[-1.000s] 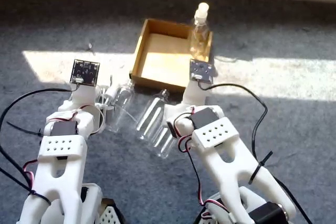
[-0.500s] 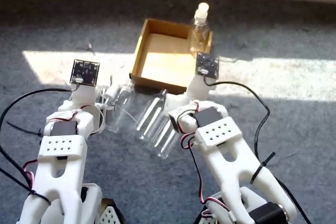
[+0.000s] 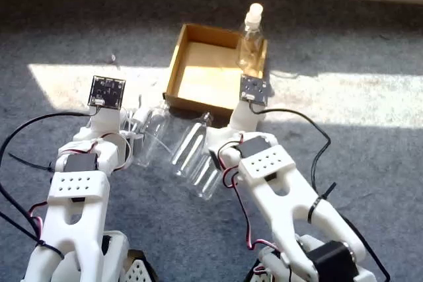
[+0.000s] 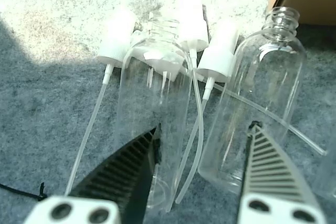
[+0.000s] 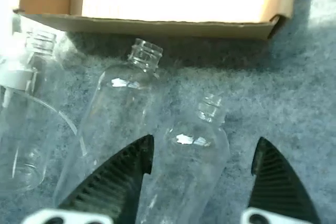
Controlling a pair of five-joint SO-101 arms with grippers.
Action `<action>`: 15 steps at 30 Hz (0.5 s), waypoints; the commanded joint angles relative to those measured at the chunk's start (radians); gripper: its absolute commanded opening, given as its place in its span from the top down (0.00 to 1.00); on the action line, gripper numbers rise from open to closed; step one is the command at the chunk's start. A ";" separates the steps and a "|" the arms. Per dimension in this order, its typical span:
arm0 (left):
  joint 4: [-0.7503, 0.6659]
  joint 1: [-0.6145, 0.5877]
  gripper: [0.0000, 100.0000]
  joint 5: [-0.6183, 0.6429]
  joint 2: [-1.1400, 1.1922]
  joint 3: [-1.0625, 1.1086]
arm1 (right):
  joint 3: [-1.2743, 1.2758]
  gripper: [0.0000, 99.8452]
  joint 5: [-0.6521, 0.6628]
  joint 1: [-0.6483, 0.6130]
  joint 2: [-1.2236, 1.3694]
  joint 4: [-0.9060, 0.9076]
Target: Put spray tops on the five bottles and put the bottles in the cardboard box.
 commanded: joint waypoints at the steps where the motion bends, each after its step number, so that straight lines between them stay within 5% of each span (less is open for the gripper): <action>1: -0.011 -0.005 0.75 -0.011 -0.012 -0.004 | -0.012 0.74 -0.009 0.010 0.041 -0.018; 15: -0.011 -0.005 0.75 -0.011 -0.012 -0.004 | -0.013 0.74 -0.052 0.007 0.101 -0.018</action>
